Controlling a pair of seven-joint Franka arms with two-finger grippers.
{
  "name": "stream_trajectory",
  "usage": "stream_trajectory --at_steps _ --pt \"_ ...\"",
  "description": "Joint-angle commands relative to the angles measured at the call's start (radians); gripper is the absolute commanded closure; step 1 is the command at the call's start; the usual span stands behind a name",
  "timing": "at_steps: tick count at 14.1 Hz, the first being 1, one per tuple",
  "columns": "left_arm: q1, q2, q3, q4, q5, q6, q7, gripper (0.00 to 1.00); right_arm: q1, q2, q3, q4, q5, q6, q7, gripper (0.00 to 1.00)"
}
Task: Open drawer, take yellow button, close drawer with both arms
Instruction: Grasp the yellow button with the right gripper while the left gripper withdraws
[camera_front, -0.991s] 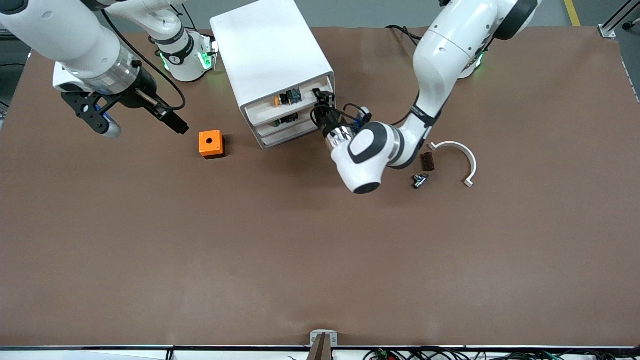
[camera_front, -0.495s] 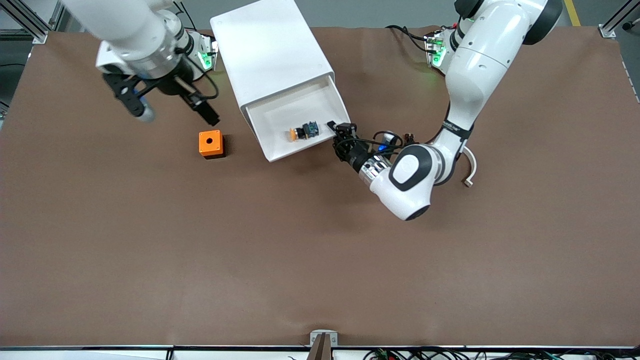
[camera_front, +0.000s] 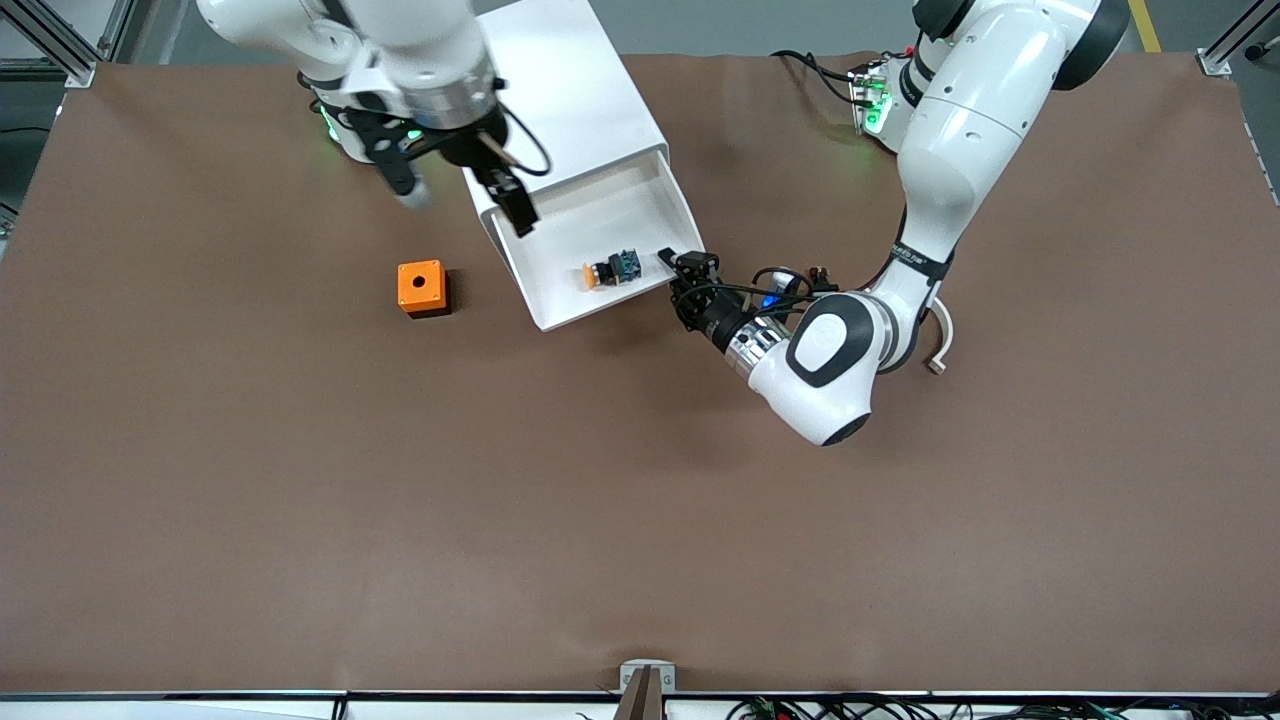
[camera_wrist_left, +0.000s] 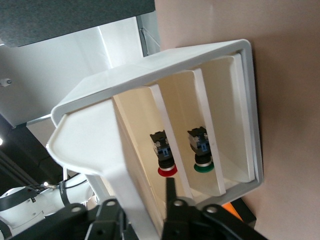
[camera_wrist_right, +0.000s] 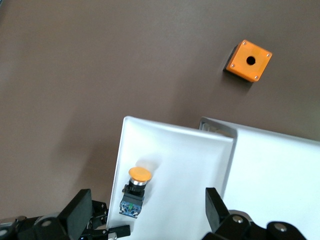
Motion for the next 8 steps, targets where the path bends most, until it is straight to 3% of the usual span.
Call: stream_trajectory --at_steps 1,6,8 --pt "0.014 -0.003 -0.002 0.018 -0.010 0.012 0.052 0.00 0.070 0.059 -0.010 0.008 -0.058 0.040 0.117 0.00" --pt "0.049 -0.015 0.001 0.116 0.003 0.012 0.248 0.00 0.147 0.162 -0.010 0.003 -0.142 0.118 0.245 0.00" --pt "0.046 -0.027 0.042 0.154 0.010 0.009 0.383 0.00 0.159 0.195 -0.010 -0.003 -0.158 0.150 0.271 0.00"
